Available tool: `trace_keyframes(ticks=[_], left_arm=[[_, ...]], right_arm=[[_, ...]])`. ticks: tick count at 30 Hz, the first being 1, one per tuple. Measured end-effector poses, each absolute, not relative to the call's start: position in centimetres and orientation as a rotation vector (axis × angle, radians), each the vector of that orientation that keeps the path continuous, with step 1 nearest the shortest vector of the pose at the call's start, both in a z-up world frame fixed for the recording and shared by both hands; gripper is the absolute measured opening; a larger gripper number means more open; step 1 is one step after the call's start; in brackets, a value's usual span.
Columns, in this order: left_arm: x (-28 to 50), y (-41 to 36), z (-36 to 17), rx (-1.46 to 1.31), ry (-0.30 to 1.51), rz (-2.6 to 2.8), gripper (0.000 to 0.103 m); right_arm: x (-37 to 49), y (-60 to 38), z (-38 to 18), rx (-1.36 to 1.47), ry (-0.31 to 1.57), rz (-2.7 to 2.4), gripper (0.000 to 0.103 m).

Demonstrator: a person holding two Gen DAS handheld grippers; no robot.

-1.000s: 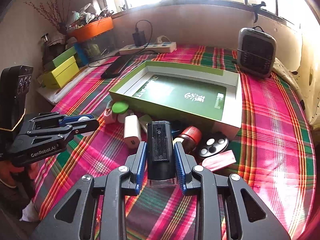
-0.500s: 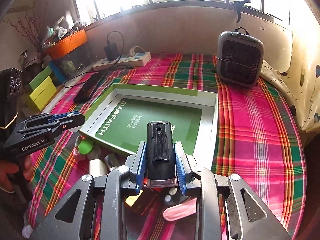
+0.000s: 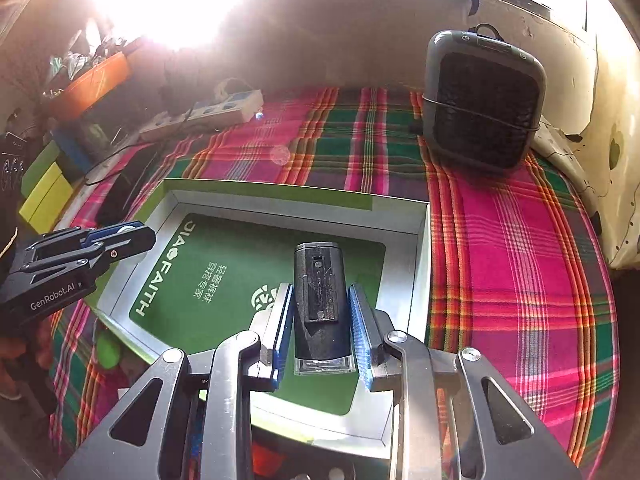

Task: Organize rigid objects
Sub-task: 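Carry both items into the white tray and open both grippers to release them, then lift both grippers out of the tray and move toward the pink items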

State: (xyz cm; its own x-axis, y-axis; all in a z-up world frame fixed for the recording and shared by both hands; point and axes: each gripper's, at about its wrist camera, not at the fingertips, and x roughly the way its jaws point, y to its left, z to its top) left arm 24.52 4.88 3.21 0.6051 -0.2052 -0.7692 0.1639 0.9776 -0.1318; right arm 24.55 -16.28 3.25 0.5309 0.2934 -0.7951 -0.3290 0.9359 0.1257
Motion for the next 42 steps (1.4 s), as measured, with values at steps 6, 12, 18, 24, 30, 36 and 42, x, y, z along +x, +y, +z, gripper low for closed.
trace_keyframes(ticks=[6, 12, 18, 24, 30, 36, 42], left_arm=[[25.8, 4.5, 2.3, -0.043, 0.907, -0.207, 0.018], [26.1, 4.2, 2.1, -0.034, 0.906, -0.211, 0.018], [26.3, 4.0, 1.7, -0.024, 0.914, -0.205, 0.018], [26.4, 3.9, 1.7, -0.008, 0.919, -0.201, 0.019], [26.4, 3.9, 1.8, -0.026, 0.922, -0.211, 0.022], [25.5, 4.0, 2.5, -0.032, 0.905, -0.209, 0.04], [24.2, 4.5, 3.5, -0.04, 0.88, -0.201, 0.042]], right_arm=[[26.0, -16.3, 2.4, -0.045, 0.957, 0.348, 0.029], [26.7, -16.0, 1.9, -0.057, 0.963, 0.347, 0.029], [26.9, -16.0, 1.7, -0.056, 0.964, 0.345, 0.029], [27.0, -15.8, 1.6, -0.067, 0.957, 0.337, 0.029], [27.0, -15.8, 1.6, -0.064, 0.95, 0.333, 0.029], [26.5, -15.9, 2.2, -0.068, 0.93, 0.332, 0.035], [25.6, -16.2, 3.1, -0.047, 0.907, 0.335, 0.044]])
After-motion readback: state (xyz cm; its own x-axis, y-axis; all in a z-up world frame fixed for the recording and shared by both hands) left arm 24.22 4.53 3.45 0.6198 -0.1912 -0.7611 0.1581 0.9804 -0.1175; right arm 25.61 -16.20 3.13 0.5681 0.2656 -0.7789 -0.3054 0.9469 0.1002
